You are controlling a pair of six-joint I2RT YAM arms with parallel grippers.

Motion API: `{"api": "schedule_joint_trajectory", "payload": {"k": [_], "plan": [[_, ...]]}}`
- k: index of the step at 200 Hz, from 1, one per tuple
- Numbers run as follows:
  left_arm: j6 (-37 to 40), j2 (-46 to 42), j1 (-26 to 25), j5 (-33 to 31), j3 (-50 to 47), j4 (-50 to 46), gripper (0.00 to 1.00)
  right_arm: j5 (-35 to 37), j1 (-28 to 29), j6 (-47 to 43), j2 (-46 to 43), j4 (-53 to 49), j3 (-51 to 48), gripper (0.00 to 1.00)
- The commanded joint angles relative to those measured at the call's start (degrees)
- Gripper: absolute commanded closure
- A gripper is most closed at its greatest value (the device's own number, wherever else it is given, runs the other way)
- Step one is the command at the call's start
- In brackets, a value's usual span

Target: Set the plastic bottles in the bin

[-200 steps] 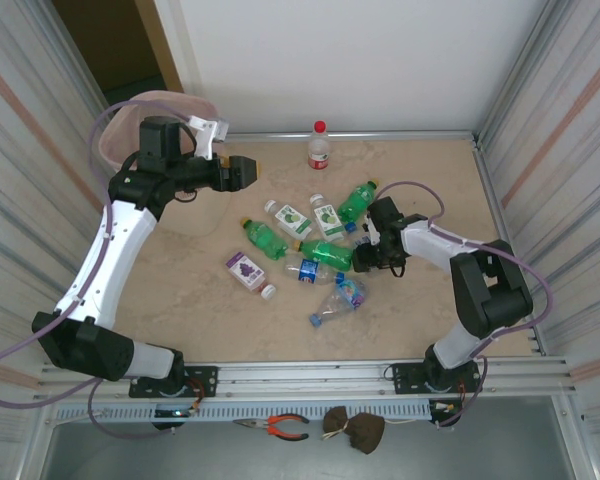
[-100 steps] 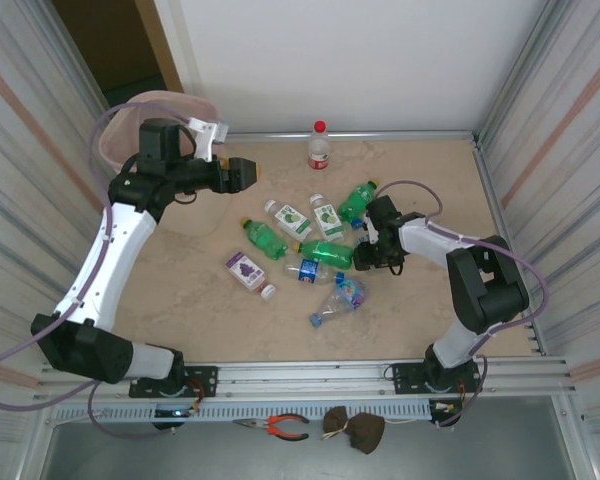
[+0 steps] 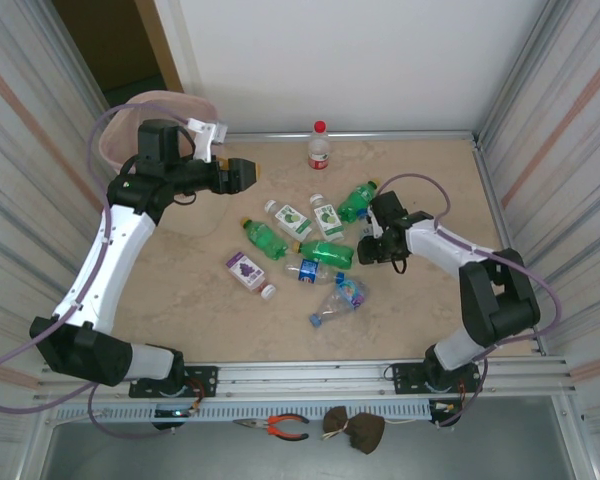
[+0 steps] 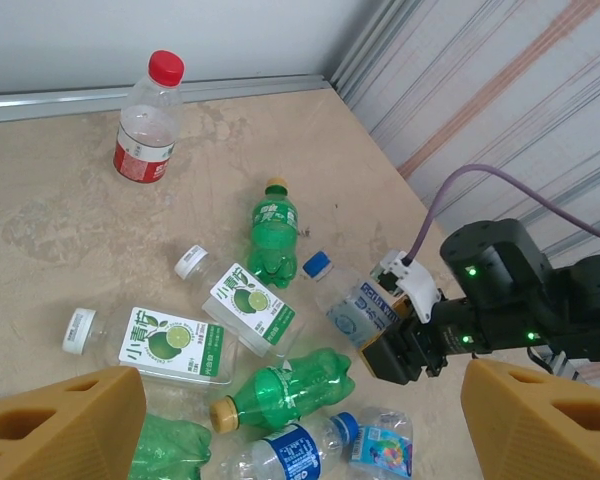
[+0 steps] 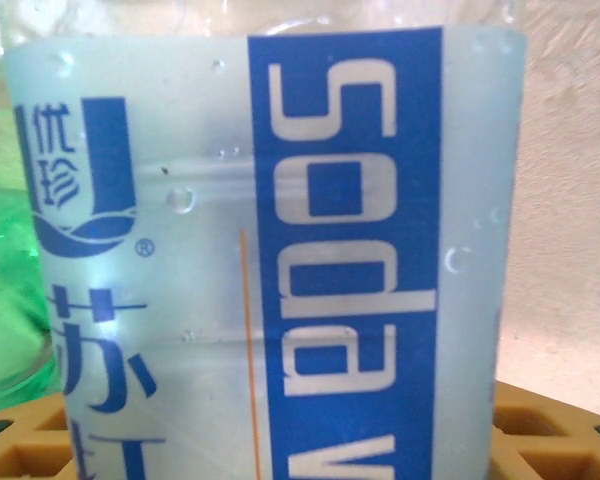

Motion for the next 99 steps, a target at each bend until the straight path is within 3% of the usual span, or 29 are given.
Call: {"api": "schedule_joint_trajectory", "payload": {"k": [1, 35, 99], "plan": [[-1.20, -2.25, -0.48, 1.27, -0.68, 2.55, 0.17, 1.22, 0.24, 1.38, -4.62, -2.70, 2.33, 0.43], [-2.61, -2.57, -0.42, 3.00, -1.25, 4.89, 0.17, -1.54, 0.43, 0.41, -11.08, -2.42, 4.02, 0.43], [-4.55, -3.03, -2.08, 7.12, -1.91, 11.54, 0.17, -13.73, 0.37, 0.64, -25.26, 7.04, 3.82, 0.44]]}}
